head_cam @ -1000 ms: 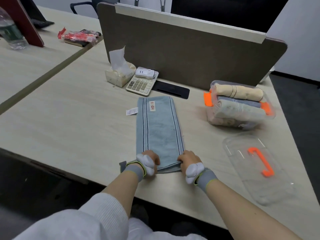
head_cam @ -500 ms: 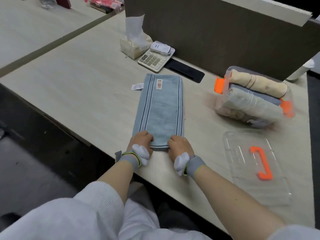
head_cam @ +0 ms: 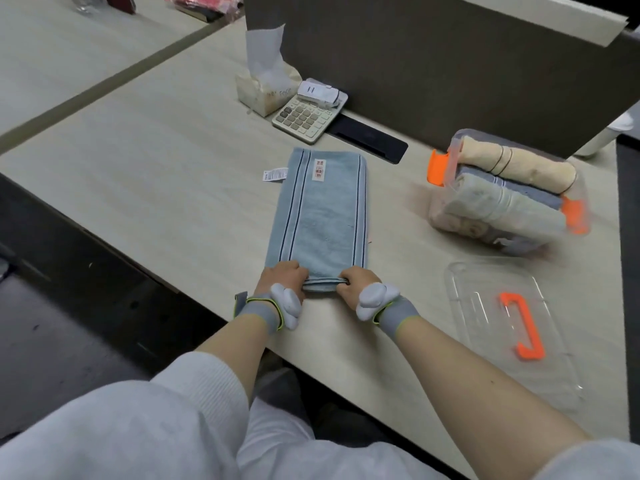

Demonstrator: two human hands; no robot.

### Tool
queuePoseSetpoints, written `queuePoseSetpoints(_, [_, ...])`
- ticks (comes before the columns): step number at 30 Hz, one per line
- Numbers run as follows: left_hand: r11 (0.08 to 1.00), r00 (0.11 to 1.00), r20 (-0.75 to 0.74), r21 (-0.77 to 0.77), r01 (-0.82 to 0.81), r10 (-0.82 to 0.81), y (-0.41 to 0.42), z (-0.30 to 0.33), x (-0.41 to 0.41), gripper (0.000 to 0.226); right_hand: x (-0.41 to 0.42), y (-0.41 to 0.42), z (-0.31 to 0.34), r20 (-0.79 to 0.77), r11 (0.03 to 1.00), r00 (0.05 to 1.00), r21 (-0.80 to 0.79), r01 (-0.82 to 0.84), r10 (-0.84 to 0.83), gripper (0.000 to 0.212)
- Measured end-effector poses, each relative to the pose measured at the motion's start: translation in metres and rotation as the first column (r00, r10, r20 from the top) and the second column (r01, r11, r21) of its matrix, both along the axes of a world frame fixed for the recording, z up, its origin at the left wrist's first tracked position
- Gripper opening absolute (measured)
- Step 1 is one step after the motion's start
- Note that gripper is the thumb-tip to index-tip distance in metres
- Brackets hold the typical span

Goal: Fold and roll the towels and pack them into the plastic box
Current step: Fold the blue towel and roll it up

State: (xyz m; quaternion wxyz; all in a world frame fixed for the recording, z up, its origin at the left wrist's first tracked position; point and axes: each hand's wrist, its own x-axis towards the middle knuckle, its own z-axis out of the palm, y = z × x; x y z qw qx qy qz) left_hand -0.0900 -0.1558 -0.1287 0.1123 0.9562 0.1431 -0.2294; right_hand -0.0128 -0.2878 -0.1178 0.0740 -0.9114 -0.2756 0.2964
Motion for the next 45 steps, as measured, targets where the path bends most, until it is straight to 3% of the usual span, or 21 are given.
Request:
queuePoseSetpoints(3, [0.998,0.994,-0.113,-0.056,-0.008,0.001,0.011,0.01,0.018,0.032,-0.002,0.006,0.003,0.007,1.0,1.0,0.001,-0.003,0.003,0.021])
queuePoseSetpoints(7, [0.999,0.984,-0.172,-0.044,0.025,-0.032,0.019,0.017,0.029,0.037,-0.011,0.01,0.006,0.101,0.994,0.99,-0.033,-0.1,0.102,0.045])
queuePoseSetpoints(9, [0.998,0.982,-0.182,-0.042,0.052,-0.059,0.02,0.016,0.03,0.036,-0.012,0.009,0.004,0.113,0.986,0.982,-0.088,-0.144,0.154,0.037])
queuePoseSetpoints(14, [0.994,0.976,-0.191,-0.052,0.091,-0.099,0.017,0.015,0.03,0.038,-0.004,0.017,0.011,0.008,0.985,0.999,-0.167,-0.046,0.048,0.034])
queuePoseSetpoints(18, [0.996,0.976,-0.204,-0.062,0.063,-0.075,0.019,0.014,0.033,0.036,0.001,0.02,0.012,-0.035,0.982,0.999,-0.187,-0.008,0.001,0.019])
queuePoseSetpoints(23, [0.997,0.981,-0.195,-0.072,0.004,-0.018,0.026,0.016,0.037,0.034,0.007,0.023,0.012,-0.119,0.983,0.982,-0.129,0.134,-0.15,0.038])
queuePoseSetpoints(27, [0.994,0.981,-0.192,-0.104,-0.018,-0.002,0.028,0.011,0.035,0.036,0.008,0.022,0.007,-0.116,0.975,0.978,-0.156,0.157,-0.176,0.033])
queuePoseSetpoints(31, [0.98,0.997,-0.053,-0.19,-0.063,0.054,0.036,0.009,0.033,0.028,0.008,0.021,0.002,-0.076,0.965,0.964,-0.077,0.25,-0.256,0.008])
queuePoseSetpoints(33, [0.982,0.997,0.002,-0.176,-0.074,0.076,0.04,0.007,0.032,0.019,0.008,0.021,-0.002,-0.04,0.963,0.963,0.011,0.268,-0.268,0.022])
queuePoseSetpoints(36, [0.981,0.998,0.024,-0.185,-0.056,0.062,0.042,0.002,0.03,0.032,0.003,0.021,-0.006,0.078,0.98,0.979,0.075,0.184,-0.19,0.018])
queuePoseSetpoints(40, [0.996,0.998,0.061,-0.082,0.027,-0.022,0.043,0.0,0.026,0.028,-0.006,0.017,-0.007,0.268,0.996,0.963,0.081,-0.032,0.009,0.028])
queuePoseSetpoints(45, [0.99,0.99,-0.01,0.016,0.138,-0.138,0.044,0.005,0.028,0.038,-0.011,0.013,-0.004,0.333,0.983,0.925,-0.074,-0.169,0.184,0.03])
